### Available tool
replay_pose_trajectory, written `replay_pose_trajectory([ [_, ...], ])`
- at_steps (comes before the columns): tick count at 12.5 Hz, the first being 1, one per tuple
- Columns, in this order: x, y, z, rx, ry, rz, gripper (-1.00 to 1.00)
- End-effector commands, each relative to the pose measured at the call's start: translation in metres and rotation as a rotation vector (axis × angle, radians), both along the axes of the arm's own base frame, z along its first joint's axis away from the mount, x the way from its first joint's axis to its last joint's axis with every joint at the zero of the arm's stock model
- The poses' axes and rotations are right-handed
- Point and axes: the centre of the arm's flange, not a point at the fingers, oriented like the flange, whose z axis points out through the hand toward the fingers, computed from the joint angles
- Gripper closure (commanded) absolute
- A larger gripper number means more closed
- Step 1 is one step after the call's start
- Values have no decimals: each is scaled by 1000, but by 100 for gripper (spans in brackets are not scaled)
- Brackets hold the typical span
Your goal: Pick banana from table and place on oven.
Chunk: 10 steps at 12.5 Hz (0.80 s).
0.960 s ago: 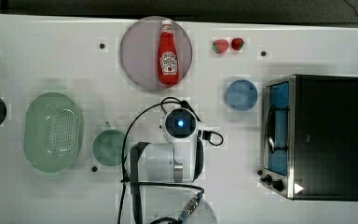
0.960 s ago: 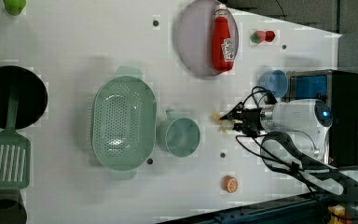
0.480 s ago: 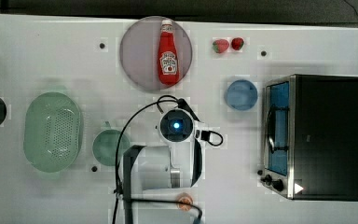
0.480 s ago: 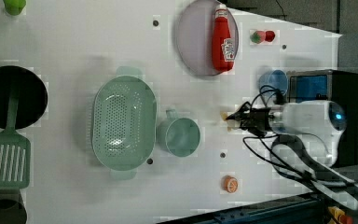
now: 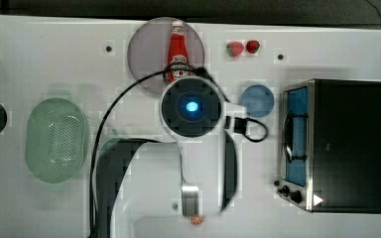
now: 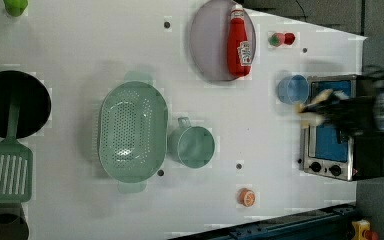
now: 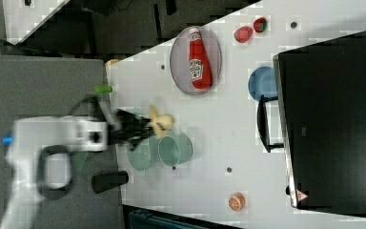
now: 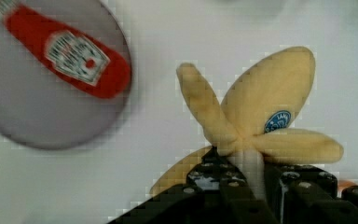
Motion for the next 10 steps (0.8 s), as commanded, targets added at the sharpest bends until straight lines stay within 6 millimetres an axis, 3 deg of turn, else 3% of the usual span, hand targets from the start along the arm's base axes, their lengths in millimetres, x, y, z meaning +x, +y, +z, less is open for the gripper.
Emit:
replay_pose_trajectory([
  [1, 3, -46, 55, 16, -24, -125, 61],
  [3, 4, -87, 80, 20, -56, -180, 61],
  [5, -2, -136, 87, 22, -70, -184, 61],
  [10, -33, -265, 53, -9, -7, -81, 61],
])
